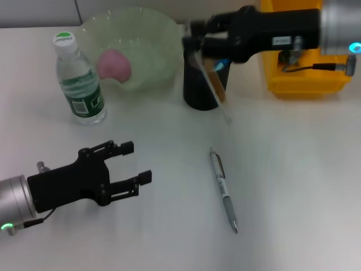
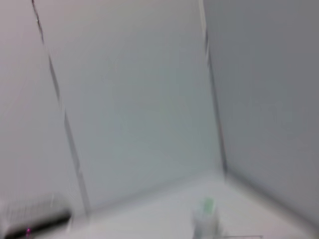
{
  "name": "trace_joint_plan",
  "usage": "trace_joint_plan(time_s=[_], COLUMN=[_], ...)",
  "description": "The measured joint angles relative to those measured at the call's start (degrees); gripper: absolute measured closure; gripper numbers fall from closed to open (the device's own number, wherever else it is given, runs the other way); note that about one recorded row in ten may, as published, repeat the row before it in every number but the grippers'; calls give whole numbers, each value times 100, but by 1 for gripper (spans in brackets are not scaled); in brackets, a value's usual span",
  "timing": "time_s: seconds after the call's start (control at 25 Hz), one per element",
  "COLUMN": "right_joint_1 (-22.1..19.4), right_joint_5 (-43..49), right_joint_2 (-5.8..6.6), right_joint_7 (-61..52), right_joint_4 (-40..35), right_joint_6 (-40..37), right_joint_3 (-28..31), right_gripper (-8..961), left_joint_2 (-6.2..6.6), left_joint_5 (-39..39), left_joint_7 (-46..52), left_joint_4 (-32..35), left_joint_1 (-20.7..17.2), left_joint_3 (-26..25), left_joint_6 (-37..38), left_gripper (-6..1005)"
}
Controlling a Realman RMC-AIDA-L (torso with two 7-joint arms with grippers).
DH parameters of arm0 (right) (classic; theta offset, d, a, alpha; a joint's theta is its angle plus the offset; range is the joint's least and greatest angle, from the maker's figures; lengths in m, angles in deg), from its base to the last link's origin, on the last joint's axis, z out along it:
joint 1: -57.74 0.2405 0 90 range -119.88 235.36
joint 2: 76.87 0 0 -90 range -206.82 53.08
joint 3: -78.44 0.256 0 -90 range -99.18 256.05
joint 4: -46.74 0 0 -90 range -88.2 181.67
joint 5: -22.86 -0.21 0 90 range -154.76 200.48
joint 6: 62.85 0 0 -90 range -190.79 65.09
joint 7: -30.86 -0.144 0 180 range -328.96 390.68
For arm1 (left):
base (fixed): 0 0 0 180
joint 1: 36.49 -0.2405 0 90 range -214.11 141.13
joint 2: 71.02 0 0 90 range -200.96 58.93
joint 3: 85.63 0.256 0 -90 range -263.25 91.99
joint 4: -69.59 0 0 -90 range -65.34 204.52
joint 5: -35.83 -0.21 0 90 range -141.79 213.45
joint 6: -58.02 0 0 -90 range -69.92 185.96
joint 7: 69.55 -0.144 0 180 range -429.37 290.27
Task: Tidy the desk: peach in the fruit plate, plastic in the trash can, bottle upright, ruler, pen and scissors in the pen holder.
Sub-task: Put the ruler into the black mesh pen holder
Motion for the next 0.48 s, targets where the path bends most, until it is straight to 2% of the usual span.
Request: trace_joint_plan(time_s=[0.12, 0.16, 0.28, 0.48], right_joint_1=[-176, -176, -170, -9], right_joint_5=[-1179, -1179, -1753, -2411], right_joint_2=[9, 9, -1, -32], right_joint_7=[1511, 1511, 2431, 3251], right_joint_4=[1041, 1041, 1704, 2451], right_joint_6=[24, 24, 152, 736], right_joint_3=[380, 380, 446, 384], right_gripper=[578, 578, 578, 562], left_joint_2=[-2, -4, -6, -7], left_joint_5=[96, 141, 249, 545], left_joint_7=[-36, -42, -45, -40], left_joint_4=[-58, -99, -182, -221], left_joint_1=[35, 57, 122, 161], left_joint_3=[-1, -2, -4, -7], left_joint_6=[29, 46, 91, 209], left_gripper=[202, 202, 202, 202])
